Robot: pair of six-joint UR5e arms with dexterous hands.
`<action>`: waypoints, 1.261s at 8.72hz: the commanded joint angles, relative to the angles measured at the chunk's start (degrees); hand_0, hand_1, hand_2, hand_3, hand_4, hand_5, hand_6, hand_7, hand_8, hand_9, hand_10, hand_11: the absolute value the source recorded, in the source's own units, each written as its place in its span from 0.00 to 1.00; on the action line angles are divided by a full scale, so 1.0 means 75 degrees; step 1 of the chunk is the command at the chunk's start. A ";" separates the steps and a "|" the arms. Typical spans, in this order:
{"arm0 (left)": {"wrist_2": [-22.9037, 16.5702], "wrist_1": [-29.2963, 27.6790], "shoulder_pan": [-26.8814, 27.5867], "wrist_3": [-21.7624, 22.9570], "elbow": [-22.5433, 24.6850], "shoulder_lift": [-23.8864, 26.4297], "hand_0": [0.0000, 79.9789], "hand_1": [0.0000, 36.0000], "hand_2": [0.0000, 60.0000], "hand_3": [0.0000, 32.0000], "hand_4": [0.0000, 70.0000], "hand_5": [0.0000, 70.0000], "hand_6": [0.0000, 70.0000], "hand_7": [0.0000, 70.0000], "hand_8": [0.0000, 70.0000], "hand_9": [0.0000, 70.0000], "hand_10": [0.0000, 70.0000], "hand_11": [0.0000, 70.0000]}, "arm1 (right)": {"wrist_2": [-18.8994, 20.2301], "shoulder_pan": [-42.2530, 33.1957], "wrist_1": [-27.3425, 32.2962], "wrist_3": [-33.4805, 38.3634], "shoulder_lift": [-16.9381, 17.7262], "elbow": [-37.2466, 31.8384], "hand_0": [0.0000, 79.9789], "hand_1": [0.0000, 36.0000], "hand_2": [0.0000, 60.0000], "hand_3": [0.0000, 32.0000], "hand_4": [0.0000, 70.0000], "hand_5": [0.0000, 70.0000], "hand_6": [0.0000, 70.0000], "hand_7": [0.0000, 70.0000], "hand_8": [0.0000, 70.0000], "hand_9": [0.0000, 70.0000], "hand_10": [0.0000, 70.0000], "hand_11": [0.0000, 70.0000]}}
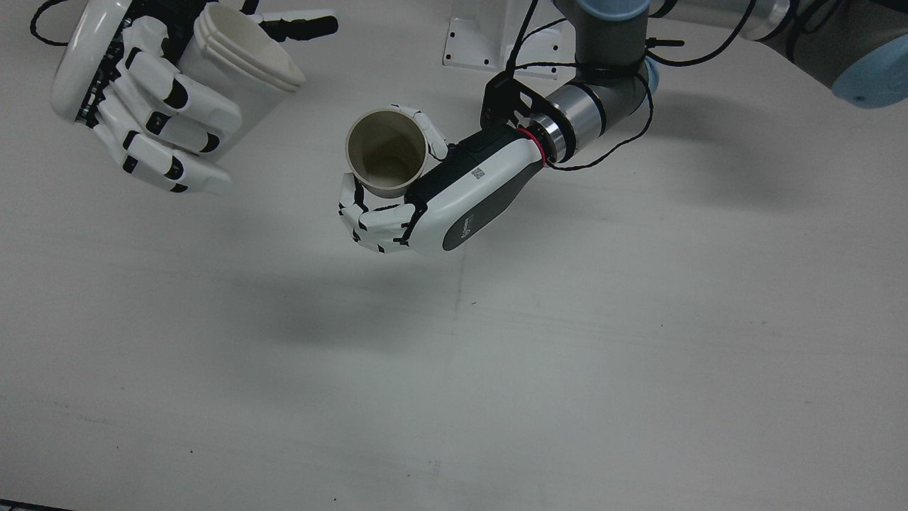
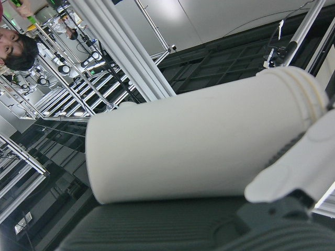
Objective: Pour water
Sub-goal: 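Tilt the right hand's cup over the left hand's cup to pour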
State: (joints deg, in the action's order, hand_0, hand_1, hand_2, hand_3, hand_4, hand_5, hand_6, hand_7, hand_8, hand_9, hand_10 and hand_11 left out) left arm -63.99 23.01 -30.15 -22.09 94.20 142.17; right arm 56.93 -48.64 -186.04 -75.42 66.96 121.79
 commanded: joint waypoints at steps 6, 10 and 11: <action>0.0000 -0.0033 0.0023 -0.0043 -0.0032 0.0040 0.58 0.58 1.00 0.00 0.55 0.95 0.66 0.83 0.66 0.66 0.39 0.57 | 0.0940 -0.0382 -0.0215 -0.1544 -0.0197 0.0120 0.57 0.27 0.30 0.00 0.17 0.64 0.56 0.83 0.32 0.48 0.42 0.62; 0.0000 -0.0021 0.0023 -0.0043 0.0003 0.0122 0.58 0.58 1.00 0.00 0.55 0.95 0.66 0.83 0.66 0.65 0.39 0.57 | 0.1198 -0.0347 -0.0355 -0.1955 -0.0174 0.0203 0.57 0.25 0.30 0.00 0.23 0.61 0.55 0.75 0.28 0.43 0.41 0.60; 0.0000 -0.0009 0.0012 -0.0043 0.0015 0.0111 0.59 0.58 1.00 0.00 0.55 0.95 0.66 0.83 0.66 0.65 0.39 0.57 | 0.1198 -0.0323 -0.0355 -0.1968 -0.0128 0.0214 0.57 0.25 0.30 0.00 0.23 0.60 0.54 0.75 0.27 0.41 0.41 0.61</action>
State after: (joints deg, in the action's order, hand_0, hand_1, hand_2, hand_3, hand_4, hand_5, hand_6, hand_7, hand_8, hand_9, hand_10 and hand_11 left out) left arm -63.96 22.82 -29.97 -22.41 94.18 142.87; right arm 65.78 -51.39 -188.35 -89.49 65.53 123.37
